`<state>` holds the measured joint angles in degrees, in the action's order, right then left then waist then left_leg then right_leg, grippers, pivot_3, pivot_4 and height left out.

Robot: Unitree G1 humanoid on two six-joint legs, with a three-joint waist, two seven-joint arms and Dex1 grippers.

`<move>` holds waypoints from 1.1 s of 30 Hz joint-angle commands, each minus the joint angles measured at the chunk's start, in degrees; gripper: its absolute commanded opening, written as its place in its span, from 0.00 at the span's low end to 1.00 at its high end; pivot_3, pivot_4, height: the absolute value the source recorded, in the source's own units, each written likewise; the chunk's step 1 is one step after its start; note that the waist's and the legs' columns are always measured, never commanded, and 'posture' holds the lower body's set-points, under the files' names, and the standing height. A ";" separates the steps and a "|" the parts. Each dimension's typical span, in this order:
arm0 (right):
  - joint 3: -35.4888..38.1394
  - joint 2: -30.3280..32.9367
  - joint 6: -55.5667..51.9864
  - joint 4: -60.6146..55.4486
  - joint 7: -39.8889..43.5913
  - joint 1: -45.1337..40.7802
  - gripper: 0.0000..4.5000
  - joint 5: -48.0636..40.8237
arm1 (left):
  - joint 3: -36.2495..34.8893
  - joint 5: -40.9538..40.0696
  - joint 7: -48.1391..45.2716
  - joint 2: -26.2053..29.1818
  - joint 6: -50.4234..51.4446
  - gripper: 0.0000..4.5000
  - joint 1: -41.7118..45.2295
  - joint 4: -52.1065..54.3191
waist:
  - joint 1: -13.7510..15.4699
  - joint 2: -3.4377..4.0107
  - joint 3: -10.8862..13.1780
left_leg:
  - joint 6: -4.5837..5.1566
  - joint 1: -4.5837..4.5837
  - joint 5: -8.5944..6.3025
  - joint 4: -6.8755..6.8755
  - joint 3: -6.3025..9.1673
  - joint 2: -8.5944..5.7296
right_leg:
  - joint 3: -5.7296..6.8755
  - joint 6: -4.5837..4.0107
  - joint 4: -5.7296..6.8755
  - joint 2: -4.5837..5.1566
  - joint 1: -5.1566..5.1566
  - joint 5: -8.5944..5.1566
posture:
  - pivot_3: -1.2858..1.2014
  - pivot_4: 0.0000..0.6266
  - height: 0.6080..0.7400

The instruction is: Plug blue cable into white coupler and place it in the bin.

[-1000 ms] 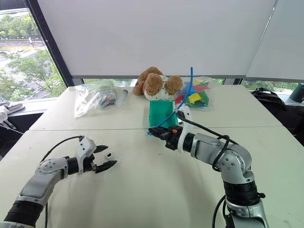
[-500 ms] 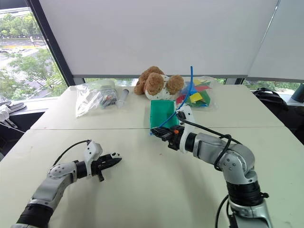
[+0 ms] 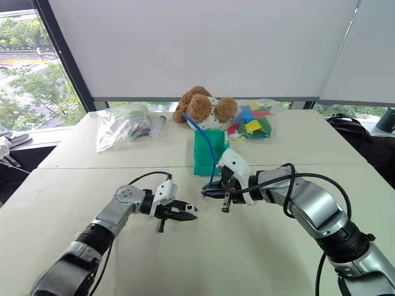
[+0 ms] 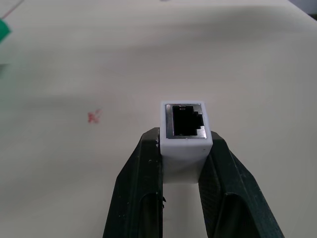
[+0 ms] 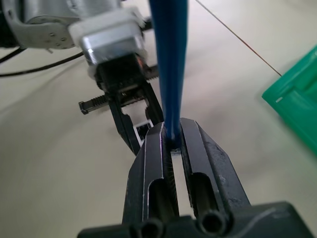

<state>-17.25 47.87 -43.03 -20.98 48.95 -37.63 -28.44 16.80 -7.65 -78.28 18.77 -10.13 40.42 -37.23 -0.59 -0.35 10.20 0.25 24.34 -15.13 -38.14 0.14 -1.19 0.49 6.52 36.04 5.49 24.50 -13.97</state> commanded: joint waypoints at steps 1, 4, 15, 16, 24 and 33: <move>-1.82 0.51 3.58 -0.10 3.72 -0.85 0.00 4.24 | 0.77 2.02 -0.63 -1.46 -4.86 0.07 1.83 -3.74 | 0.00 0.00 0.00 | 0.00 0.00 0.00 -0.01 0.00 0.00 | 0.00 0.00 0.01 0.00 0.00 0.00 | 0.52 0.24 1.00; -2.99 -1.26 3.94 0.89 5.20 -1.25 0.00 5.85 | 1.12 3.52 -0.34 -2.59 -7.25 0.07 2.46 -6.50 | 0.12 -0.01 0.00 | 0.00 0.00 0.00 -0.04 0.01 0.00 | 0.00 0.00 0.03 0.00 -0.01 0.00 | 0.52 0.24 1.00; -7.55 -7.33 7.44 7.05 9.19 -3.13 0.00 13.44 | 1.10 6.45 0.74 -3.83 -11.75 0.07 3.19 -11.11 | 1.31 -0.04 -0.03 | 0.00 -0.08 0.00 -0.15 0.05 -0.03 | 0.00 0.02 0.09 0.00 -0.13 0.01 | 0.52 0.24 1.00; -7.77 -7.71 7.80 7.73 9.43 -3.27 0.00 14.06 | 1.08 6.49 0.81 -3.83 -11.82 0.07 3.19 -11.22 | 1.29 -0.03 -0.04 | 0.00 -0.08 0.00 -0.16 0.05 -0.03 | 0.00 0.02 0.08 0.00 -0.14 0.02 | 0.52 0.24 1.00; -8.42 -7.98 9.01 9.29 11.82 -2.85 0.00 17.70 | 1.01 6.57 1.18 -3.90 -11.47 0.07 3.28 -11.55 | 1.29 -0.05 -0.07 | 0.00 -0.29 0.00 -0.16 0.05 -0.02 | 0.00 0.03 0.10 -0.01 -0.34 0.02 | 0.52 0.24 1.00; -8.18 -6.63 8.57 7.42 14.23 -2.37 0.00 19.67 | 0.92 6.69 1.47 -4.37 -11.55 0.07 4.06 -12.65 | 1.33 -0.05 -0.08 | 0.00 -0.58 0.00 -0.15 0.07 -0.02 | 0.00 0.03 0.09 -0.01 -0.64 0.02 | 0.52 0.24 1.00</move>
<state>-25.61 40.25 -34.62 -12.15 62.51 -39.84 -9.70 17.17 -2.68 -77.46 14.29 -21.84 44.31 -48.89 0.73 -0.41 10.12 0.25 23.76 -15.13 -38.29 0.21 -1.21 0.50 6.55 36.13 5.49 23.86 -13.96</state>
